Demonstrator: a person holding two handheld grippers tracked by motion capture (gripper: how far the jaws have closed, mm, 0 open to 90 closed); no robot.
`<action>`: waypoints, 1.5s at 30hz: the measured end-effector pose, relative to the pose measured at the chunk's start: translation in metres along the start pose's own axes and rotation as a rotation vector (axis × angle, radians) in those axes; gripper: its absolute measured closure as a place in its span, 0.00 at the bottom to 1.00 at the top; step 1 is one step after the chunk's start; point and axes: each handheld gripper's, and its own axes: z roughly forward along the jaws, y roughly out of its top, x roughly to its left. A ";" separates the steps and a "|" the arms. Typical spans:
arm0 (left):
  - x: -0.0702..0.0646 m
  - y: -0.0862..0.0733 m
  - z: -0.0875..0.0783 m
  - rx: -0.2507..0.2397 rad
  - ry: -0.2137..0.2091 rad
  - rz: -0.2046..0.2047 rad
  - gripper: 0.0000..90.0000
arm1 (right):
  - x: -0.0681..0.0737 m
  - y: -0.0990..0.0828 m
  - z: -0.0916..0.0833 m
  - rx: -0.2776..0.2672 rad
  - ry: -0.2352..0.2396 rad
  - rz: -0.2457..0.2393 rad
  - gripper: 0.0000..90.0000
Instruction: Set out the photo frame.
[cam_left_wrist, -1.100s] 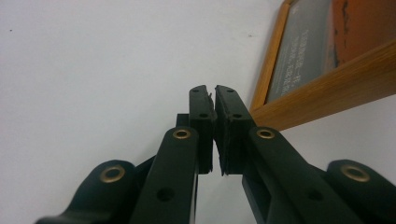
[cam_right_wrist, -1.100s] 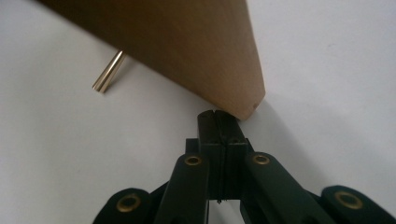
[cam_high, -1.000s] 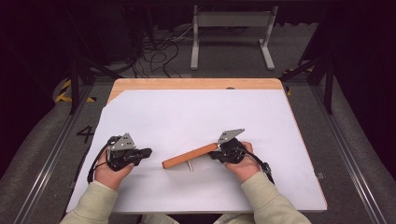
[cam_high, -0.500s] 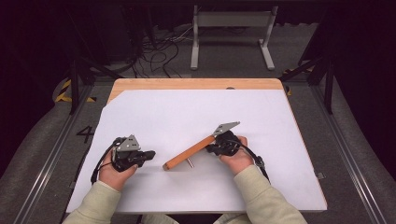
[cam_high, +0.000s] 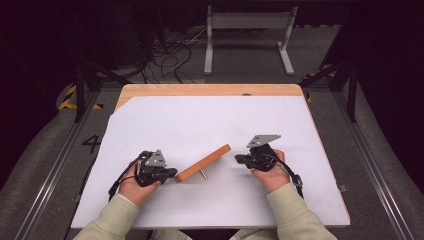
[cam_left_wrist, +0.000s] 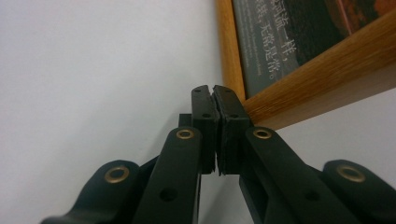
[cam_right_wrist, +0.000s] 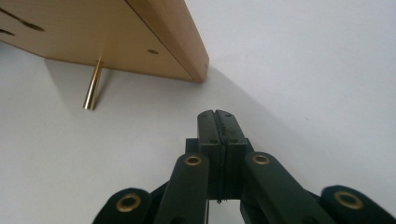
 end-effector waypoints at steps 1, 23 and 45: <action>0.000 0.000 0.001 0.001 0.003 0.005 0.99 | -0.001 -0.001 -0.005 -0.008 -0.004 0.003 1.00; -0.021 0.007 0.009 0.009 -0.116 0.020 1.00 | 0.003 -0.007 -0.043 -0.071 -0.015 0.004 1.00; -0.057 0.024 0.025 0.016 -0.237 0.107 1.00 | 0.005 -0.010 -0.056 -0.085 -0.020 -0.001 1.00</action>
